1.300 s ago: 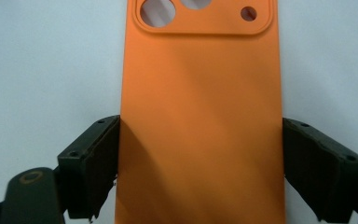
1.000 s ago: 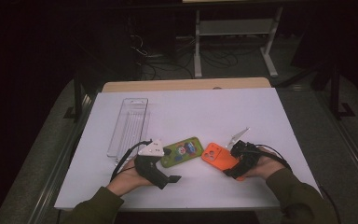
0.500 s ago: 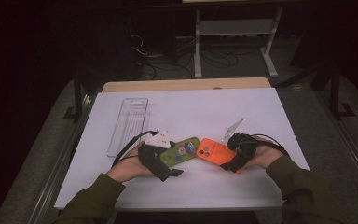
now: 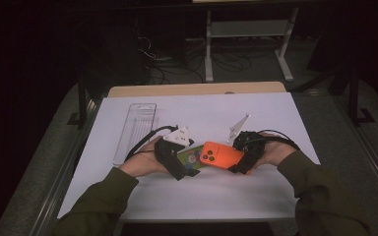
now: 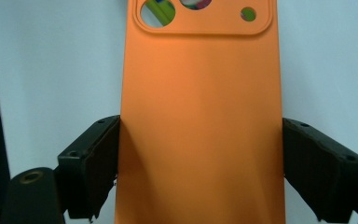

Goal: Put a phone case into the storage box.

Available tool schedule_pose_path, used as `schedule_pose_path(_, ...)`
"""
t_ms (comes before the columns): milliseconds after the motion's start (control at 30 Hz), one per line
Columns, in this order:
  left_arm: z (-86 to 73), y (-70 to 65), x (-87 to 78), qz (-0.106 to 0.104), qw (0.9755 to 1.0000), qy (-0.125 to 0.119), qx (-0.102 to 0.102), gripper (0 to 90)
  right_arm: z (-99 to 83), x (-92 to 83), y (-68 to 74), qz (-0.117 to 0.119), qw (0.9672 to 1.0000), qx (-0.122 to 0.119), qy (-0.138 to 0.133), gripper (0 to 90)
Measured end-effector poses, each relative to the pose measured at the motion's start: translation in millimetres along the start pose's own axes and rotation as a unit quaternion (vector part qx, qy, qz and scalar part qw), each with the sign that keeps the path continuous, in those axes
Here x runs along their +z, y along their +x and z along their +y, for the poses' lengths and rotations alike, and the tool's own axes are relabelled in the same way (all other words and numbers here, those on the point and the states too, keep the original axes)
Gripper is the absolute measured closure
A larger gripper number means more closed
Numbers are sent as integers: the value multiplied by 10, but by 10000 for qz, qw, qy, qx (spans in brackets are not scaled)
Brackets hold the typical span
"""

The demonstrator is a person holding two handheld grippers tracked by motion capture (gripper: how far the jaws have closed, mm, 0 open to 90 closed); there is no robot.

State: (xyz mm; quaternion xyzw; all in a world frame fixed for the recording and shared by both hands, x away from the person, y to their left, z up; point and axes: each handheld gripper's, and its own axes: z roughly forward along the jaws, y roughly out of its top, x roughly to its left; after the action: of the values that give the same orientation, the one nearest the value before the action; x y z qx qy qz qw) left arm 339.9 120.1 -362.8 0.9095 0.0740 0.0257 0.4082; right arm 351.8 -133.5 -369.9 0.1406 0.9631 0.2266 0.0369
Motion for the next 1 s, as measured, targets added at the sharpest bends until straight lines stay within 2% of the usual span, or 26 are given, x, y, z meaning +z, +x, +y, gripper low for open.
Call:
schedule_pose_path(100,47,43,-28,-63,9999,53,141,0,81,1,2,115,9997,-191,52,154)
schedule_pose_path(167,77,66,-41,-145,9997,81,162,0,150,0,10,178,9994,-297,88,154)
schedule_pose_path(267,105,97,-41,-203,9994,96,252,0,240,-4,28,182,9987,-468,113,154)
schedule_pose_path(300,111,110,-43,-208,9993,75,312,0,308,1,48,239,9978,-603,121,154)
schedule_pose_path(400,113,137,-27,-318,9985,142,417,0,400,0,77,309,9969,-722,105,154)
schedule_pose_path(567,94,151,35,-521,9968,378,472,0,487,0,96,372,9952,-894,113,154)
schedule_pose_path(600,89,143,52,-566,9967,414,403,0,505,0,101,386,9948,-936,120,154)
schedule_pose_path(867,86,155,160,-679,9949,583,456,0,618,0,145,439,9918,-1204,-5,154)
schedule_pose_path(900,85,164,164,-668,9944,636,522,0,629,0,154,464,9914,-1221,-17,154)
schedule_pose_path(1000,81,153,180,-765,9940,627,470,0,645,-6,159,455,9904,-1304,21,154)
